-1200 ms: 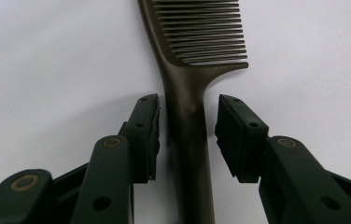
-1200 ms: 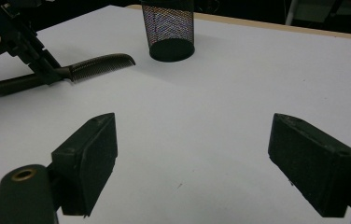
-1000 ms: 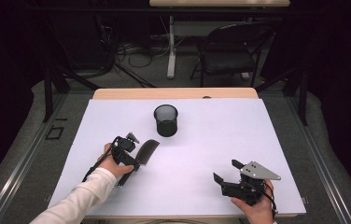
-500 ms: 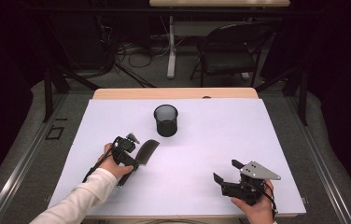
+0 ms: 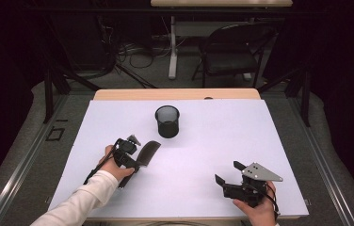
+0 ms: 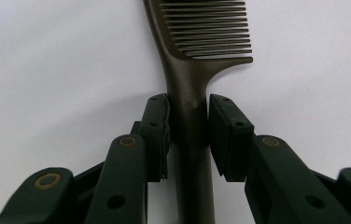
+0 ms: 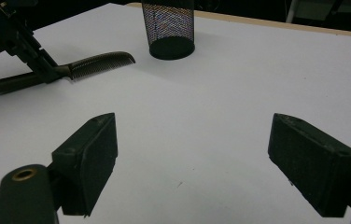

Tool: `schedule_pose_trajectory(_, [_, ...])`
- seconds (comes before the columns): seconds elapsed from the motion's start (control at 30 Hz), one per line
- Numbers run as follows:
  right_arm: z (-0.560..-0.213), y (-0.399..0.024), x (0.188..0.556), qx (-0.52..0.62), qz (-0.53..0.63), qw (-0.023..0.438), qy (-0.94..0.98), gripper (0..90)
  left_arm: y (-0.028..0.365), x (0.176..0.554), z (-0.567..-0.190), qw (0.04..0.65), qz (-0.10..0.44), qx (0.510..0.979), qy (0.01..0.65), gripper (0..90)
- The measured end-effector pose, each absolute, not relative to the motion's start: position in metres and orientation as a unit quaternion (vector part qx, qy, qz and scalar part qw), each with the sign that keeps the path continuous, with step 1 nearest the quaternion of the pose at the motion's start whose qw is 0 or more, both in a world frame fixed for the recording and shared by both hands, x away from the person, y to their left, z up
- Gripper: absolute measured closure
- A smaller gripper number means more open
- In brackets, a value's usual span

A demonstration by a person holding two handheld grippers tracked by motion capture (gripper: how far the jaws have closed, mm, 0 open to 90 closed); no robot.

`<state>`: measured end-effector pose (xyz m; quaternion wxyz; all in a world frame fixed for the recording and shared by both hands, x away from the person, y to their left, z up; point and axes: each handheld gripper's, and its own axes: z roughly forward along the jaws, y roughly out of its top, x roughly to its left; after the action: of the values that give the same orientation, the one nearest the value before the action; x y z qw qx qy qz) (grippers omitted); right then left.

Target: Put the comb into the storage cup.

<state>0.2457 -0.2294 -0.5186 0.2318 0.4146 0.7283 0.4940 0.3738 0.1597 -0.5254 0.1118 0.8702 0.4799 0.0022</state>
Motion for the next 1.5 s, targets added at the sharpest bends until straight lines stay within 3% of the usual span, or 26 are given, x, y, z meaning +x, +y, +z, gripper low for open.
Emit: schedule_pose_trajectory(1.5, [-0.5197, -0.2300, 0.2466, 0.419, 0.493, 0.230, 0.727, 16.1, 0.1601, 0.3748, -0.5241, 0.113, 0.002, 0.859, 0.500, 72.4])
